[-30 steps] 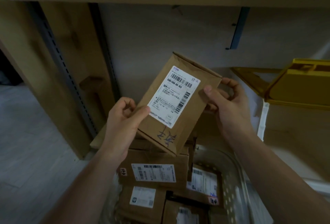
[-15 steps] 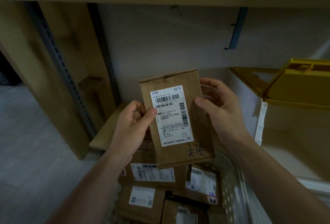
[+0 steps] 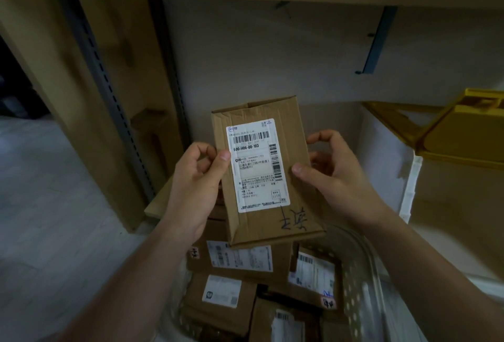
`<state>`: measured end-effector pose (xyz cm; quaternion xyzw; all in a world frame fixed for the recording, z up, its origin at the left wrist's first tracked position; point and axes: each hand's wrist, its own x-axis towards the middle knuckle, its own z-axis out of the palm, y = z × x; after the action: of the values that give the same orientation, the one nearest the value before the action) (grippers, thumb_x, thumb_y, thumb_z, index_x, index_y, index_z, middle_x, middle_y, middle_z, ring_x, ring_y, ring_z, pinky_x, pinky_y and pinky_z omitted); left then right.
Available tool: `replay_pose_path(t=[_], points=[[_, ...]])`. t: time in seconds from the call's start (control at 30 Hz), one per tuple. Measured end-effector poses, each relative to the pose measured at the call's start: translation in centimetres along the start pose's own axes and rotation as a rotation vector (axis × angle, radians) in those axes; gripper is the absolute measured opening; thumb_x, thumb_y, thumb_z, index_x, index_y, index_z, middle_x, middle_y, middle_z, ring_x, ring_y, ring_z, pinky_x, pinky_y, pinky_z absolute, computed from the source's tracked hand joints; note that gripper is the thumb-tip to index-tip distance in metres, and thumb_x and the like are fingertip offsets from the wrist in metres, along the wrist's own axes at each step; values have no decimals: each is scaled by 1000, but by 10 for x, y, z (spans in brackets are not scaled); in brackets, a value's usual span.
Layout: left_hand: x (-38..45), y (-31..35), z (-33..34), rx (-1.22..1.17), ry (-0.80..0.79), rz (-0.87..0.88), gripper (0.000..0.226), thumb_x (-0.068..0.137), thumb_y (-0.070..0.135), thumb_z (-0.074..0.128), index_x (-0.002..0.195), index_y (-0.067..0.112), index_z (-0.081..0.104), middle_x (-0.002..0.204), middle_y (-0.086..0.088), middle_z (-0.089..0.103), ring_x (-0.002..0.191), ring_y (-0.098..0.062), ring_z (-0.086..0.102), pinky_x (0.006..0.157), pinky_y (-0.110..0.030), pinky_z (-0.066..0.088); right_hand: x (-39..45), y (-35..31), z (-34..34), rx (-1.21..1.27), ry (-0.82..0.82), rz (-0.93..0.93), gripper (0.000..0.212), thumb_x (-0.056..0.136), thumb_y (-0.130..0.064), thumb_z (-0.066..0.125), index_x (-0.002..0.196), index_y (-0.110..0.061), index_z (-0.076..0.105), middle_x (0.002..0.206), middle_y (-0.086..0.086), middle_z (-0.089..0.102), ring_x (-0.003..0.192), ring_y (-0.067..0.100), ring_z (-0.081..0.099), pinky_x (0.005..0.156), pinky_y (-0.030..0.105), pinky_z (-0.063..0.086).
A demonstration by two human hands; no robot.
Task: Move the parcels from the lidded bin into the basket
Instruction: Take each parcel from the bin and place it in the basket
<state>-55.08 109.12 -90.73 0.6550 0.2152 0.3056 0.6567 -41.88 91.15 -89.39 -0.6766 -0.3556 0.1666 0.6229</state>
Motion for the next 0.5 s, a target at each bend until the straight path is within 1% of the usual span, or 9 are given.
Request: replay_pose_path(t=[0.07, 0.13, 0.17, 0.23, 0.27, 0.33, 0.4, 0.47, 0.5], points=[[0, 1, -7, 29, 46, -23, 16, 100, 19, 58, 113, 10, 53, 100, 2, 78, 91, -14, 76, 75, -37, 61, 1, 4, 3, -56, -48, -13, 35, 90, -13, 71, 115, -24, 48, 94, 2, 72, 88, 15, 74, 67, 22, 57], [2, 1, -21, 47, 82, -78, 28, 97, 20, 64, 121, 21, 51, 103, 3, 77, 92, -12, 76, 80, -40, 61, 3, 9, 6, -192, -78, -59, 33, 91, -15, 72, 115, -25, 52, 99, -1, 69, 91, 13, 72, 72, 25, 58], [4, 0, -29, 93, 82, -103, 35, 95, 22, 68, 125, 24, 49, 105, 3, 76, 92, -11, 75, 81, -40, 61, 3, 11, 8, -252, -91, -84, 32, 91, -16, 73, 115, -26, 54, 101, -3, 69, 93, 13, 71, 75, 28, 59], [7, 0, -47, 303, 23, -139, 48, 91, 24, 73, 129, 31, 46, 110, 6, 69, 92, -9, 72, 79, -35, 59, 4, 15, 11, -351, -135, -128, 31, 92, -20, 72, 117, -30, 57, 105, -8, 69, 93, 12, 70, 78, 33, 60], [7, -2, -54, 413, -21, -147, 49, 90, 24, 74, 129, 33, 46, 112, 9, 66, 93, -8, 70, 76, -30, 57, 4, 17, 14, -410, -175, -145, 31, 93, -23, 72, 118, -33, 58, 107, -11, 69, 94, 10, 70, 77, 31, 60], [6, -5, -65, 533, -99, -148, 37, 89, 22, 75, 119, 32, 56, 110, 12, 65, 92, -6, 69, 70, -23, 54, 3, 20, 23, -521, -277, -147, 32, 94, -29, 70, 120, -42, 56, 112, -17, 67, 98, 2, 68, 76, 24, 57], [2, -11, -75, 602, -167, -142, 30, 89, 21, 75, 112, 34, 59, 105, 13, 66, 88, -3, 69, 66, -18, 54, 2, 25, 36, -635, -363, -133, 35, 93, -34, 69, 123, -47, 55, 119, -20, 63, 104, -4, 62, 82, 22, 55], [0, -18, -85, 764, -219, -89, 38, 88, 25, 76, 120, 36, 59, 107, 16, 64, 94, -2, 66, 76, -24, 56, 0, 31, 51, -724, -424, -131, 38, 92, -35, 70, 126, -44, 56, 124, -20, 60, 108, -4, 58, 91, 25, 55], [-1, -21, -89, 833, -243, -75, 42, 88, 27, 76, 124, 37, 58, 107, 17, 63, 96, -2, 65, 80, -28, 56, -2, 34, 59, -755, -443, -134, 38, 91, -35, 72, 126, -41, 57, 123, -19, 60, 108, -2, 58, 93, 26, 55]])
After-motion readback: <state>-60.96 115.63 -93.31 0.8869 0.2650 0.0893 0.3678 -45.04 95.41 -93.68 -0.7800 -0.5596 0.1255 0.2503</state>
